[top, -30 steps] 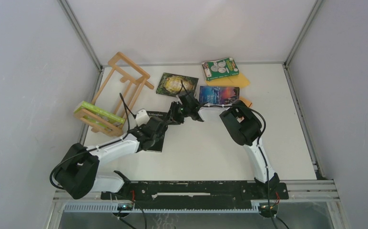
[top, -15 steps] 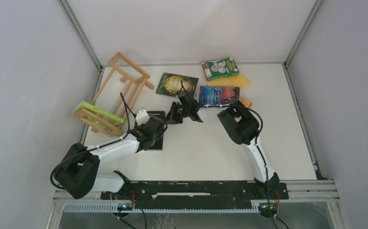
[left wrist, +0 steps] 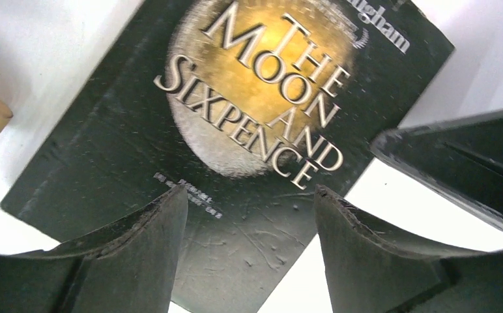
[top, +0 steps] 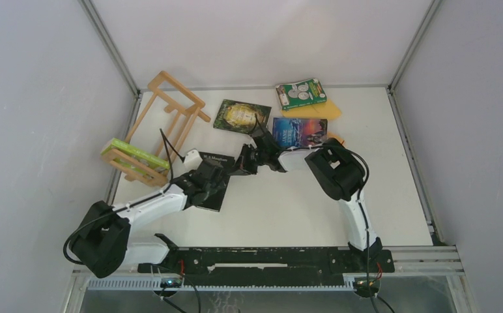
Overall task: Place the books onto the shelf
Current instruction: Adjust the book at the center of the board.
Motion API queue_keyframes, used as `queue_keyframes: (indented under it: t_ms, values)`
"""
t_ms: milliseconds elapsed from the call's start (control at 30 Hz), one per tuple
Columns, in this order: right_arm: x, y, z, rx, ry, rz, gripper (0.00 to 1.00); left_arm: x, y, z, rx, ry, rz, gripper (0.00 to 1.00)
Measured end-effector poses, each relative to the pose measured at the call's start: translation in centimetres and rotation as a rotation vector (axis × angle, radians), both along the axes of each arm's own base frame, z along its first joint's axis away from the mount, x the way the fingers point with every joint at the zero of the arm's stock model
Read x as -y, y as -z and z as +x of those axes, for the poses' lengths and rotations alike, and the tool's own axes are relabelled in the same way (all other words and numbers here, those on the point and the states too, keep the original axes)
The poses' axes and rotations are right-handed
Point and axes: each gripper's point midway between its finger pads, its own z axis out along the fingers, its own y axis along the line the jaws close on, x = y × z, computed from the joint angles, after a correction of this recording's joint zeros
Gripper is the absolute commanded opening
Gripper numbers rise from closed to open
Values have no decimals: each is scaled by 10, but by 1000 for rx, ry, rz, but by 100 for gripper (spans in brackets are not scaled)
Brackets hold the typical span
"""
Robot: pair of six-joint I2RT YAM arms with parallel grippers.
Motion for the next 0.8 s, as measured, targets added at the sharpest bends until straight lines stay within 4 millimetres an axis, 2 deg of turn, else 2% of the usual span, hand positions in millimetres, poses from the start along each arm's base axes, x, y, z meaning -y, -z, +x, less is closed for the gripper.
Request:
queue_keyframes:
  t_ms: [133,333,500,533,667,800]
  values:
    - [19,-10,-5,7,1,-10,0,-3,-3,-2,-6,-7,-9,78]
    - [56,-30,6,48,53,-10,0,-4,-1,-5,-22,-18,-20,79]
    - [80,-28,9,52,82,-30,0,-3,-1,-5,-22,-25,-28,79]
    - [83,-27,9,54,82,-36,0,-3,-1,-5,-21,-27,-31,80]
    - [83,-23,3,67,50,-69,17,-4,-1,-4,-22,-34,-32,76]
    - [73,-31,1,93,12,-79,19,-3,3,-1,-29,-36,-28,73]
